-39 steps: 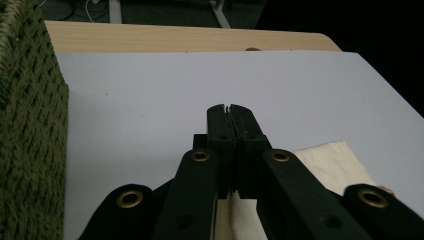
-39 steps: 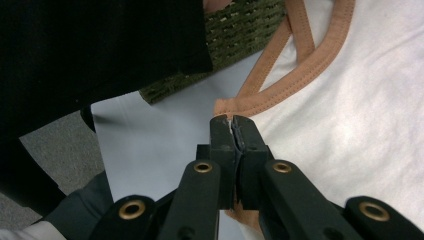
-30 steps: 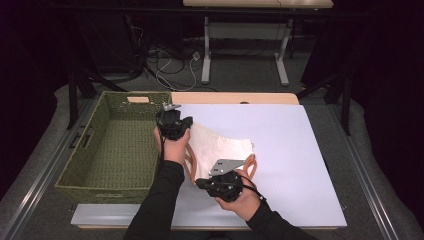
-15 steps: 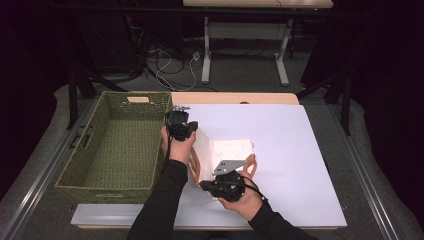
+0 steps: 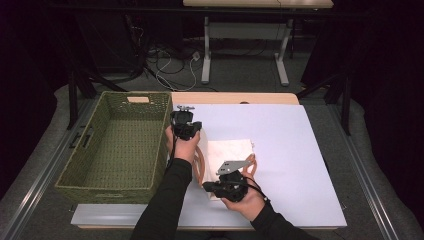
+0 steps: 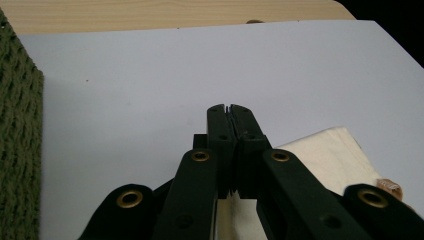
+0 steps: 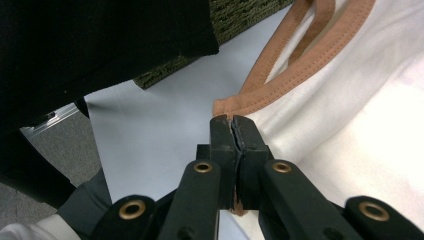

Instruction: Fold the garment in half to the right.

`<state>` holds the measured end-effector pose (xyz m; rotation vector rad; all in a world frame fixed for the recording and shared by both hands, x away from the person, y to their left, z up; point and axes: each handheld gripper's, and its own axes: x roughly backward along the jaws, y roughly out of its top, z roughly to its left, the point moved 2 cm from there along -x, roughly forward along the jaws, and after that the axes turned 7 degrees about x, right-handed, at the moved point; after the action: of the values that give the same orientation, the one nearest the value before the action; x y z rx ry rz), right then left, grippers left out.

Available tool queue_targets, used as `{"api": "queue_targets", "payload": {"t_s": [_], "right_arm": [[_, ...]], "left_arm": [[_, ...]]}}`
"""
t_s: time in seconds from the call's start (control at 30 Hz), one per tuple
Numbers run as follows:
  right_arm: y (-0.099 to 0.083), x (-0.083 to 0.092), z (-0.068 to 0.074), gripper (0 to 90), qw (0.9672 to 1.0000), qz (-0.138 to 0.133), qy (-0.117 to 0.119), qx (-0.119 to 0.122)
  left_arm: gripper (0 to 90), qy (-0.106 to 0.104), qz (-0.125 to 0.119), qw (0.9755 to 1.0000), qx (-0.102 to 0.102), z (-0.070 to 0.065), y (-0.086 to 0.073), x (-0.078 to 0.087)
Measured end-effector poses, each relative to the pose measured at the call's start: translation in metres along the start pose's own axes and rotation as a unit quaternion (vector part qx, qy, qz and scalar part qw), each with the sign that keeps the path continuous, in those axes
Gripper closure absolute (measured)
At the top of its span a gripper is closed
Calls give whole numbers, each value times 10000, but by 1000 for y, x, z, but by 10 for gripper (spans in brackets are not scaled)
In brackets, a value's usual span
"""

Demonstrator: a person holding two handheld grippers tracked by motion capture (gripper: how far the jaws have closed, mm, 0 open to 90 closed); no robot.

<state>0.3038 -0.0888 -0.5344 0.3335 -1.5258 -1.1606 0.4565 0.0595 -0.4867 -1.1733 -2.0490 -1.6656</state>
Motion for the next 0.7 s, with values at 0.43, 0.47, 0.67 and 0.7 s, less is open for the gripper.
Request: {"api": "queue_targets", "payload": {"t_s": [0.43,0.47,0.67,0.7], "right_arm": [[-6,4,-4,885,9999,112,-28,-51],[-5,5,-4,885,10000,45,7,-75],[-5,15,-7,886,9999,-62,-13,-147],[-5,17,-8,886,9999,-79,-11,-128]], "left_arm": [[882,-104,-1,9999,-81,-10,2,-8],[882,-121,-10,9999,-80,-11,3,-8],[882,-198,-37,9998,-96,-18,6,-9],[882,-213,-31,9997,-106,-20,7,-9]]}}
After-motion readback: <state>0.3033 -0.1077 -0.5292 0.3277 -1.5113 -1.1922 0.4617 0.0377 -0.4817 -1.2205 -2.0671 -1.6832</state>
